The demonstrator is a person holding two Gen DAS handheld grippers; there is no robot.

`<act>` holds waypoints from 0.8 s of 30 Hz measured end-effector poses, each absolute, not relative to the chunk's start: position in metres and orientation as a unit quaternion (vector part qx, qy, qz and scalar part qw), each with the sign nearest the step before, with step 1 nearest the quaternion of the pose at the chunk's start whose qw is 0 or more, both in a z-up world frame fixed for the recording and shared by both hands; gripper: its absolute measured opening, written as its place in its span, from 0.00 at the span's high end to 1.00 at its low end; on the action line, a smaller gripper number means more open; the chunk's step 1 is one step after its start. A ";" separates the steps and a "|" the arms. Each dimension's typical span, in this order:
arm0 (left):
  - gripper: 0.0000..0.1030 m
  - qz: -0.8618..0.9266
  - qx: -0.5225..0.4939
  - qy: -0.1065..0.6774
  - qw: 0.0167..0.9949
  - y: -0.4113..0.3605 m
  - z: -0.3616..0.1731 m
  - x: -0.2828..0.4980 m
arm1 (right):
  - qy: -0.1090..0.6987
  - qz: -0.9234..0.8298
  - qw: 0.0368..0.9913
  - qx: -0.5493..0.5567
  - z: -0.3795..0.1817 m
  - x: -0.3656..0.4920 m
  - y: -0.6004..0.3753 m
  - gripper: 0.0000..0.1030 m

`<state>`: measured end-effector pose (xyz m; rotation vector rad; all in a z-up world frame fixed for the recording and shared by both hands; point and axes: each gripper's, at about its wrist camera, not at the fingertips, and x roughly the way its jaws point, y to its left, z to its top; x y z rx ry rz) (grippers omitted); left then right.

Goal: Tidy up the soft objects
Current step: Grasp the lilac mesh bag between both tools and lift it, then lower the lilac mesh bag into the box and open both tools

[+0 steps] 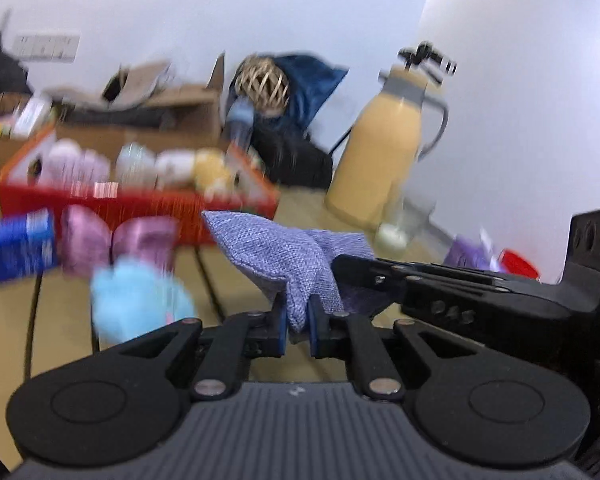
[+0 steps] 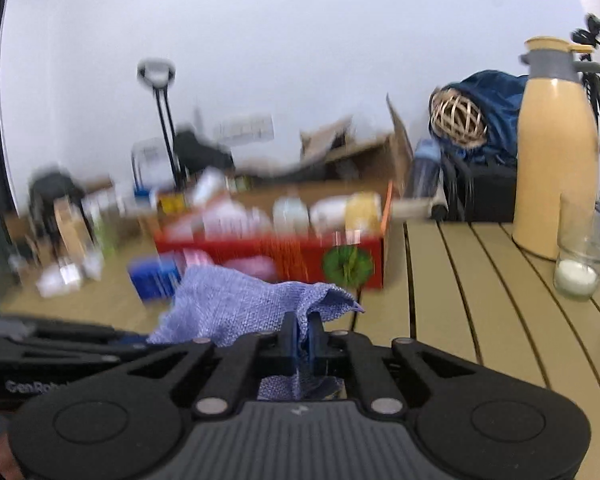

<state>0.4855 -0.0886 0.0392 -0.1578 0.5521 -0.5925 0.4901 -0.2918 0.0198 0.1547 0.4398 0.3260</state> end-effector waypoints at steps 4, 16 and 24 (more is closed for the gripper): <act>0.90 -0.270 -0.122 0.278 0.914 -0.082 0.072 0.556 | 0.198 0.172 0.962 0.074 0.058 0.551 -0.294 0.95; 0.83 -0.188 -0.114 0.402 0.889 -0.101 0.021 0.714 | 0.333 0.073 0.936 -0.092 0.021 0.725 -0.240 0.90; 0.41 -0.232 -0.084 0.347 0.905 -0.069 0.057 0.675 | 0.299 0.067 0.949 -0.072 0.050 0.702 -0.254 0.62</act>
